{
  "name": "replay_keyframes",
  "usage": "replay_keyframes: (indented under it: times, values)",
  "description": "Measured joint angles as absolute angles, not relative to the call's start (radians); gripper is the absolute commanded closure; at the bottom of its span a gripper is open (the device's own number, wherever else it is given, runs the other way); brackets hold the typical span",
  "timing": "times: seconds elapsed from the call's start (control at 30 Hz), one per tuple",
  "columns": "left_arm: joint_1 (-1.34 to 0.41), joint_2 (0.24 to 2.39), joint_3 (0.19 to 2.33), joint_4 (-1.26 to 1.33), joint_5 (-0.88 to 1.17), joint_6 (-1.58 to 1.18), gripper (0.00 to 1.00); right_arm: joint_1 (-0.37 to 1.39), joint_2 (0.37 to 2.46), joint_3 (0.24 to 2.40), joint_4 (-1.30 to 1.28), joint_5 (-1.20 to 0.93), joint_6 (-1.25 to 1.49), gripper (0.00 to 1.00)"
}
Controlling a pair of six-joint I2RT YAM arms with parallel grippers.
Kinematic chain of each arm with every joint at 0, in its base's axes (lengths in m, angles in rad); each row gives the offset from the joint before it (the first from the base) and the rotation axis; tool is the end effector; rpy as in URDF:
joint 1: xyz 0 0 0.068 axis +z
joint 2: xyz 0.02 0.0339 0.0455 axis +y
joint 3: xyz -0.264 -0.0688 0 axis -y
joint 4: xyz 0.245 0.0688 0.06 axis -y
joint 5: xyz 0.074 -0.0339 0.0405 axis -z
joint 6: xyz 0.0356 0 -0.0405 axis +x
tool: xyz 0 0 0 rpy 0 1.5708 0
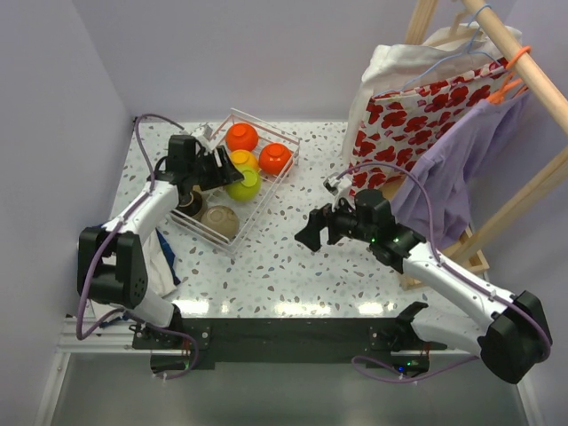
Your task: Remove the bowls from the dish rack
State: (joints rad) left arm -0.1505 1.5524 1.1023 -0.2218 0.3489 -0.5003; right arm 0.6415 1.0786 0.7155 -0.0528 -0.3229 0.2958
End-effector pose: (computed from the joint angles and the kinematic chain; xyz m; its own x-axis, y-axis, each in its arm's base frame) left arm 0.3402 -0.0639 0.2580 -0.7345 -0.3446 -0.5846 0.0605 0.8248 -0.5621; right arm 0.1889 0.1552 0.2717 -0.5429 -0.0604 -0.8377 -0.6709 0.6311 0.3893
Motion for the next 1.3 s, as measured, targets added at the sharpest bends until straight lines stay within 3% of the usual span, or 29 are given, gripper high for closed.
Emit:
replay_keyframes:
  times: [0.6,1.03,1.3]
  values:
    - [-0.414,1.402,1.114,-0.208,0.088,-0.007,0.71,0.667,1.122,0.934,-0.266,-0.193,0.269,0.01]
    - [-0.527,1.120,0.836,-0.039,0.048,0.290,0.77,0.661,1.372,1.386,-0.612,-0.068,0.336,0.01]
    - [-0.609,1.016,0.720,0.037,0.012,0.427,0.78,0.625,1.638,1.804,-0.879,-0.070,0.356,0.01]
